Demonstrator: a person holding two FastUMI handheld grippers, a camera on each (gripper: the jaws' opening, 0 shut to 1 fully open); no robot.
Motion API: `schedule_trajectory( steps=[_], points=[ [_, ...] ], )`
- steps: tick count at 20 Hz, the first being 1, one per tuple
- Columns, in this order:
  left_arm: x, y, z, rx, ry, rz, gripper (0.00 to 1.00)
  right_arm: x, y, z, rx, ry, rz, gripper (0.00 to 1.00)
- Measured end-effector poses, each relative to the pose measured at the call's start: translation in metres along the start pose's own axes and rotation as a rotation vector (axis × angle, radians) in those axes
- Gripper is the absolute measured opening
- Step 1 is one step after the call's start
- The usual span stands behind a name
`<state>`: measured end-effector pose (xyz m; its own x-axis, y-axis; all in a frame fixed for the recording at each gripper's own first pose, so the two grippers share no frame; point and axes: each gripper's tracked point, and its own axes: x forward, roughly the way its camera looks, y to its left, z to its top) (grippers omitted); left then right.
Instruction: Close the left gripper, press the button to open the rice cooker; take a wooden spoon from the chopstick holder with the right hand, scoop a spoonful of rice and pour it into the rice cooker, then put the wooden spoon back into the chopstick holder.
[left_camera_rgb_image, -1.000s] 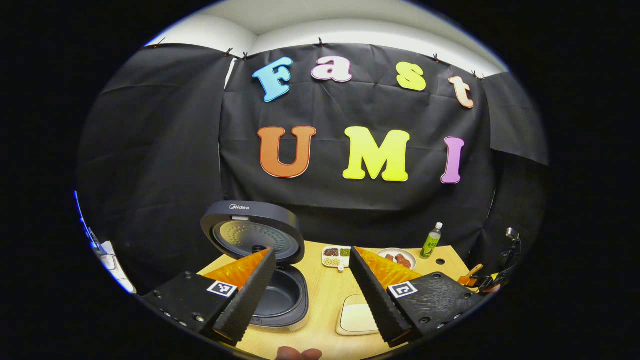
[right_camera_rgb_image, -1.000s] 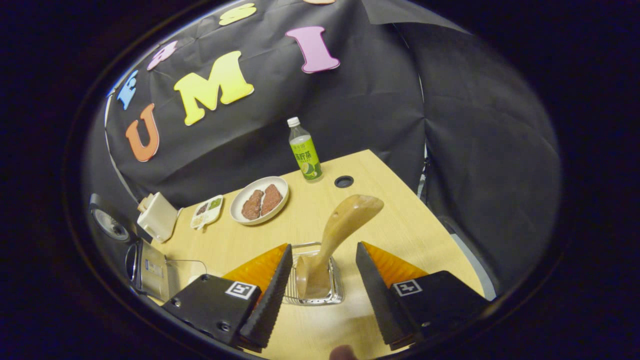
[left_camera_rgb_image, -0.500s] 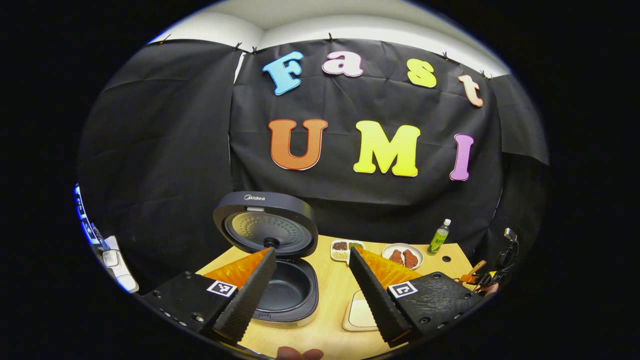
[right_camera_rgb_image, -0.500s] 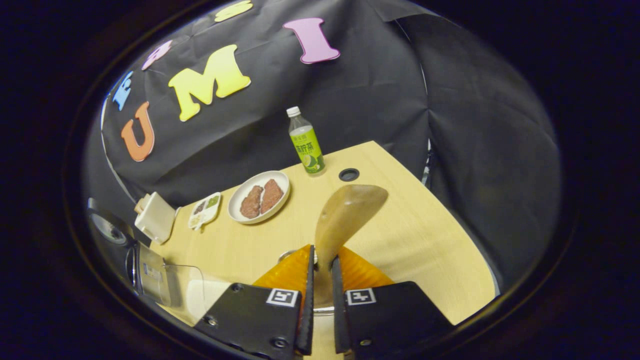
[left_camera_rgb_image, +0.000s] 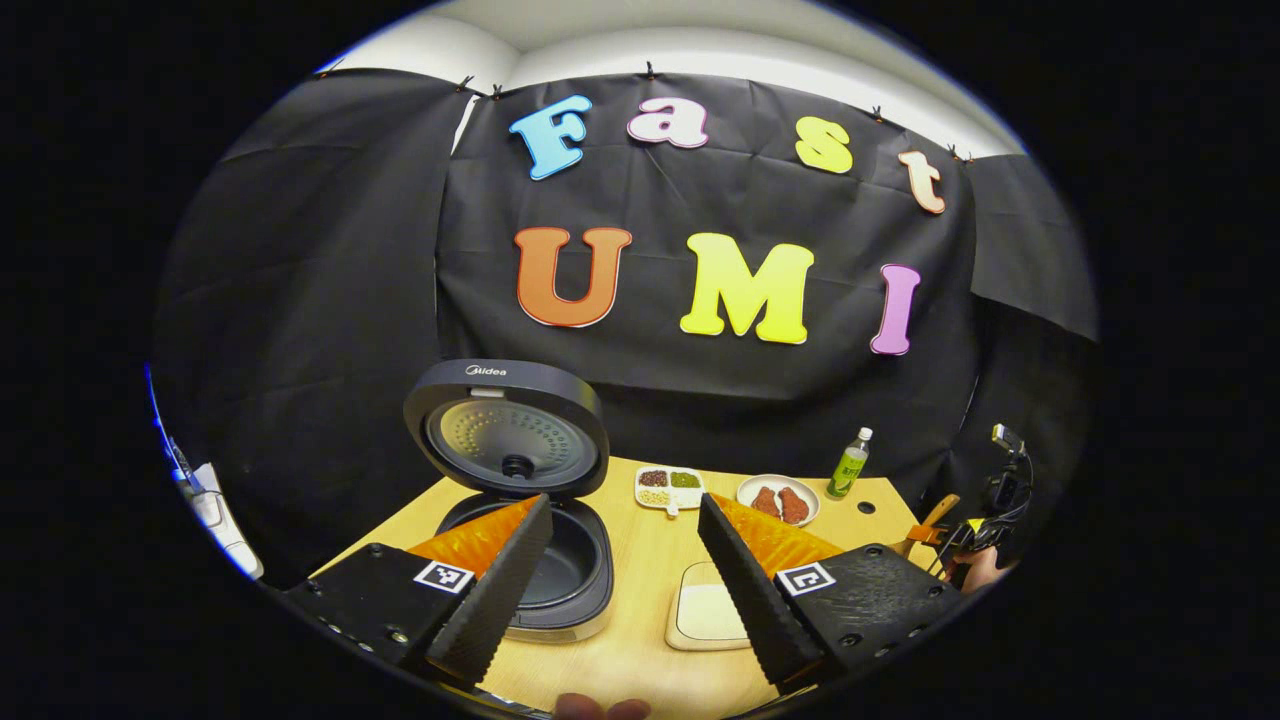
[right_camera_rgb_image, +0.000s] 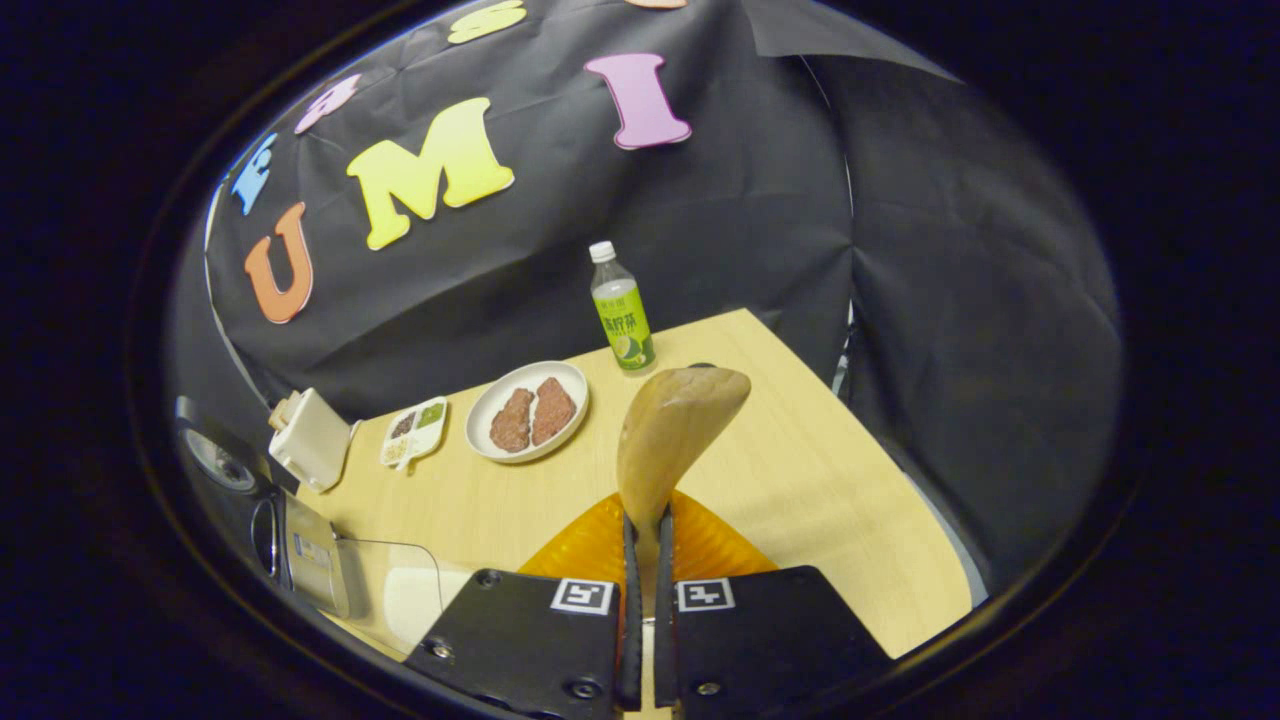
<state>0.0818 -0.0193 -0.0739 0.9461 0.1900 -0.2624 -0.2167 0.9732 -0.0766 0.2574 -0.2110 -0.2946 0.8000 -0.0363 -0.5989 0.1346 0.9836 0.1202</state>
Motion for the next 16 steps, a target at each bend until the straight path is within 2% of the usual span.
schedule_trajectory(
  steps=[2,5,9,13,16],
  points=[
    [-0.004,0.002,0.002,0.001,-0.016,-0.013,0.95,-0.013,0.008,0.013,-0.022,-0.027,-0.009,0.1],
    [-0.012,0.016,0.004,0.01,-0.038,-0.002,0.95,-0.046,0.038,0.04,-0.054,-0.084,0.018,0.1],
    [-0.025,0.034,0.011,0.056,-0.078,0.02,0.95,-0.085,0.114,0.055,-0.087,-0.129,0.127,0.1],
    [-0.038,0.056,0.013,0.058,-0.092,0.045,0.95,-0.103,0.191,0.026,-0.118,-0.084,0.262,0.1],
    [-0.048,0.076,0.014,0.04,-0.096,0.077,0.95,-0.089,0.215,-0.015,-0.143,-0.016,0.277,0.1]
  ],
)
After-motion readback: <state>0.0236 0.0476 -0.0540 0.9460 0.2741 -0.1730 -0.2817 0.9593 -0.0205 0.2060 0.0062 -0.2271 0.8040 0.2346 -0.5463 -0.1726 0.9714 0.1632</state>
